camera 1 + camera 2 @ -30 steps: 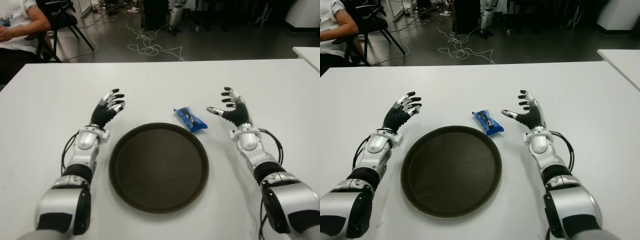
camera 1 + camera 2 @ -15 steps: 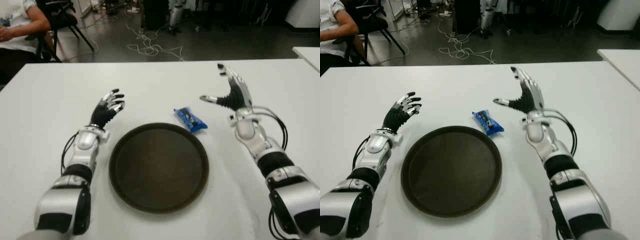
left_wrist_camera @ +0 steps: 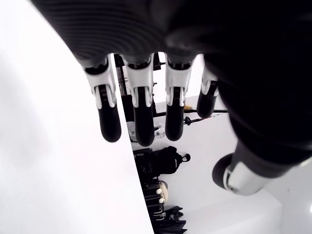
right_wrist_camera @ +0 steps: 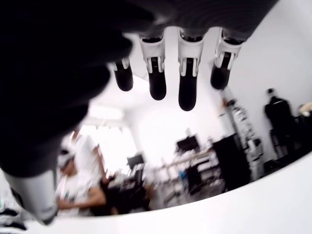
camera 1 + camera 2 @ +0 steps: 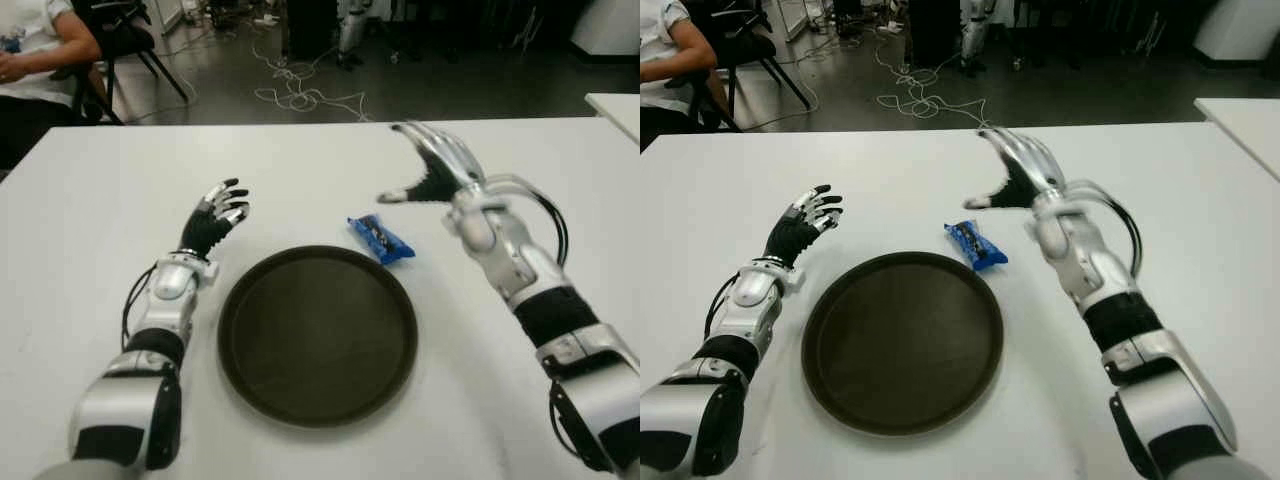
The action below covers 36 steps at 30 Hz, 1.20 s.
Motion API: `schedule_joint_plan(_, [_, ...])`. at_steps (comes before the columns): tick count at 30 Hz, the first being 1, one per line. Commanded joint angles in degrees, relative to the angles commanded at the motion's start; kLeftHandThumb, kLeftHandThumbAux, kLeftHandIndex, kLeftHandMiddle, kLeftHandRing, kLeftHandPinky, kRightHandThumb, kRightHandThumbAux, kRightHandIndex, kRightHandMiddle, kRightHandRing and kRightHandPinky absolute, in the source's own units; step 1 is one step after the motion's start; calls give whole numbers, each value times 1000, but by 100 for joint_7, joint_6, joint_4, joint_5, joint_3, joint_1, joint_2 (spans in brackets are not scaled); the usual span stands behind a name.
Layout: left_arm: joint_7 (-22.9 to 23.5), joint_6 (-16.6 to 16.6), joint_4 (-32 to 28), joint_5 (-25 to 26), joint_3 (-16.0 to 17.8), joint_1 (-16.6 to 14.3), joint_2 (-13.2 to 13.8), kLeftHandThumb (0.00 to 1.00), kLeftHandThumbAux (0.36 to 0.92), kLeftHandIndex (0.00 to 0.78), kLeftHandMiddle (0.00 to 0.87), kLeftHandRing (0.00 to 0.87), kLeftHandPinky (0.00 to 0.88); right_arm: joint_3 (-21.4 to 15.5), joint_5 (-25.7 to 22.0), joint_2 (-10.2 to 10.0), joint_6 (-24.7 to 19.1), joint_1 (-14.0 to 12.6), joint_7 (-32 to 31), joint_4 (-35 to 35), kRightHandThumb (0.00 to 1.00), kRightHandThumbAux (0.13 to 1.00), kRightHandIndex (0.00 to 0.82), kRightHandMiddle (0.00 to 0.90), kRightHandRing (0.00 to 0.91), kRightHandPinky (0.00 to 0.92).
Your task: Pick up the Oreo
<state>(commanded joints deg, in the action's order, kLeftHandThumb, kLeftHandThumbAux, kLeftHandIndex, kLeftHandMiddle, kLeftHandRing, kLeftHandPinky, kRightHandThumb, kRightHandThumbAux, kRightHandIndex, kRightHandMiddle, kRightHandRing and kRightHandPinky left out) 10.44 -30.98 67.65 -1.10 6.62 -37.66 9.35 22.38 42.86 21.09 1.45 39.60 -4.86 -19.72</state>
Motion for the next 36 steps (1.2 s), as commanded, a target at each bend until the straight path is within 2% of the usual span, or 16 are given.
schedule_joint_plan(3, [-8, 14, -3, 3, 0, -4, -3, 79, 638, 135, 219, 208, 228, 80, 93, 73, -214, -7, -453, 240, 0, 642, 105, 154, 162, 142])
schedule_joint_plan(6, [-8, 34, -5, 19, 12, -9, -10, 83, 642, 138, 223, 212, 232, 171, 187, 49, -403, 10, -713, 292, 0, 624, 105, 146, 148, 116])
schedule_joint_plan(18, [20, -21, -64, 20, -11, 31, -27, 75, 640, 125, 217, 210, 228, 416, 465, 25, -732, -103, -1150, 614, 0, 640, 167, 167, 157, 104])
schedule_joint_plan(20, [29, -16, -70, 22, -13, 33, -29, 75, 642, 124, 218, 211, 228, 448, 578, -40, -990, -154, -1239, 719, 0, 641, 175, 173, 166, 121])
schedule_joint_plan(22, [46, -15, -76, 28, -14, 39, -30, 76, 643, 123, 215, 210, 225, 490, 787, -150, -1378, -225, -1233, 822, 0, 652, 196, 196, 201, 187])
schedule_joint_plan(27, [54, -35, -101, 20, -29, 57, -34, 76, 635, 117, 208, 204, 222, 601, 1282, -407, -2154, -358, -1215, 1038, 0, 672, 221, 231, 258, 279])
schedule_joint_plan(36, [8, -48, -127, -6, -62, 72, -29, 70, 623, 117, 210, 204, 222, 801, 1869, -729, -2830, -481, -1004, 1188, 0, 692, 262, 282, 326, 381])
